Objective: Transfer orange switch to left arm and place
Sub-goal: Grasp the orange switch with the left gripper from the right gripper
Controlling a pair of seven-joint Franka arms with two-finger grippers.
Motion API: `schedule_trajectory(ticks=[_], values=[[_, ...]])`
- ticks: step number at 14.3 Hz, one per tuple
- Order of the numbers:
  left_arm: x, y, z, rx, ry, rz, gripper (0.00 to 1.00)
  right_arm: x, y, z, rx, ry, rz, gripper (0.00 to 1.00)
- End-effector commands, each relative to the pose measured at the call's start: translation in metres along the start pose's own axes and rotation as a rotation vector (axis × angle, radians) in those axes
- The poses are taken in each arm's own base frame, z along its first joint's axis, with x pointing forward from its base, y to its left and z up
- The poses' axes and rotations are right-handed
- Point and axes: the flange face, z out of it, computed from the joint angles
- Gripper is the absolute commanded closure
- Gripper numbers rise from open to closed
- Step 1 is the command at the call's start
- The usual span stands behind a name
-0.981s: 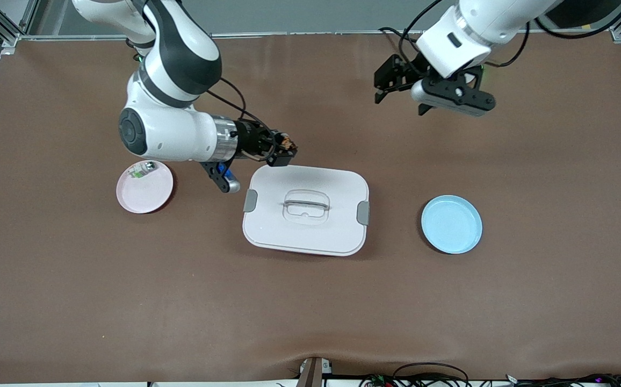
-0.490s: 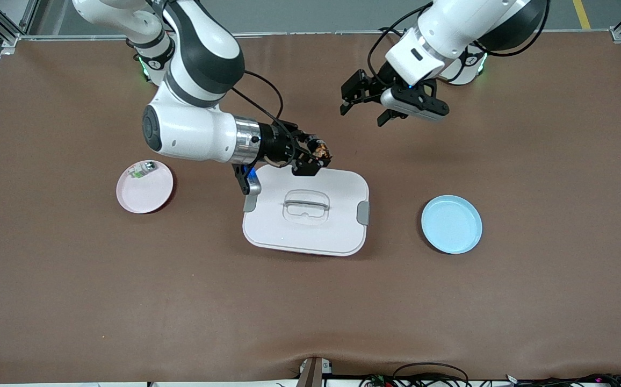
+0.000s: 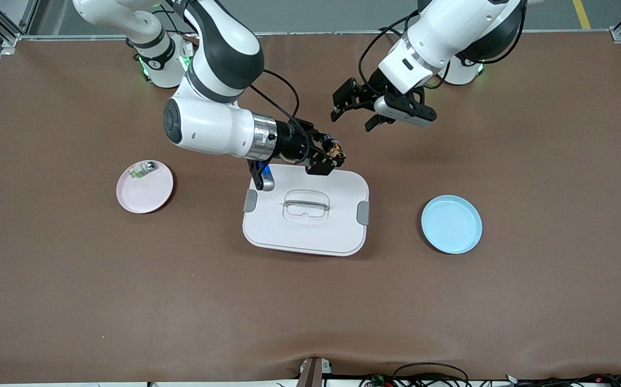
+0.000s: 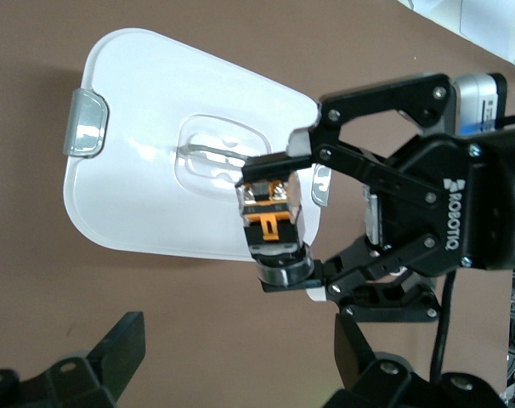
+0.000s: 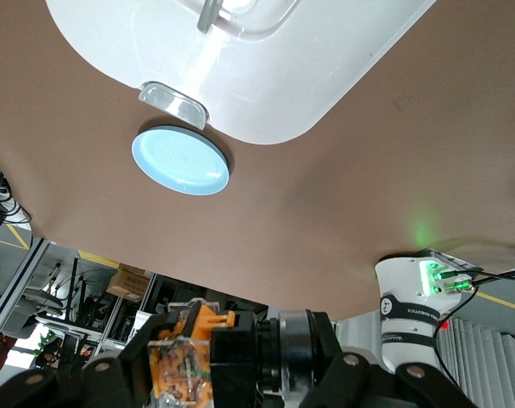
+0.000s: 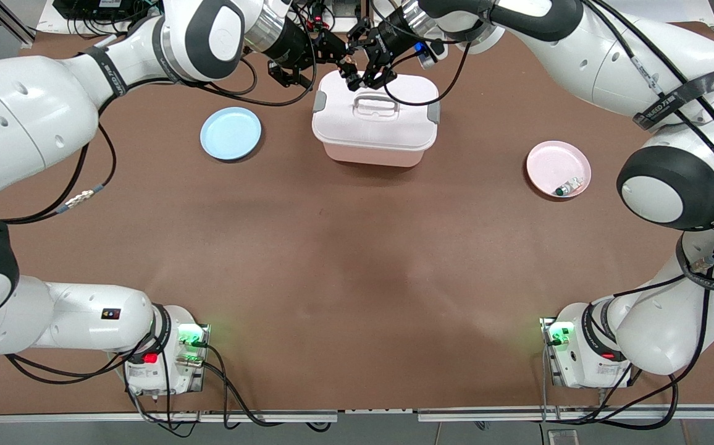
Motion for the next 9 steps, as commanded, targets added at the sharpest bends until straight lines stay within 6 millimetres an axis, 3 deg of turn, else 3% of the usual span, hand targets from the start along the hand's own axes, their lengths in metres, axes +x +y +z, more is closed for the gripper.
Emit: schedule_trajectory(ticks=[1, 5, 9], values=[[0.01, -0.008, 0.016, -0.033, 0.028, -0.031, 0.12, -0.004, -0.007, 0.001, 0.011, -0.016, 0.013, 0.78], [0.02, -0.012, 0.029, -0.059, 0.064, -0.052, 0.17, -0.005, -0.006, 0.003, 0.008, -0.017, 0.011, 0.78], [0.012, -0.001, 0.047, -0.119, 0.071, -0.088, 0.21, -0.003, -0.006, 0.003, 0.007, -0.015, 0.014, 0.78]])
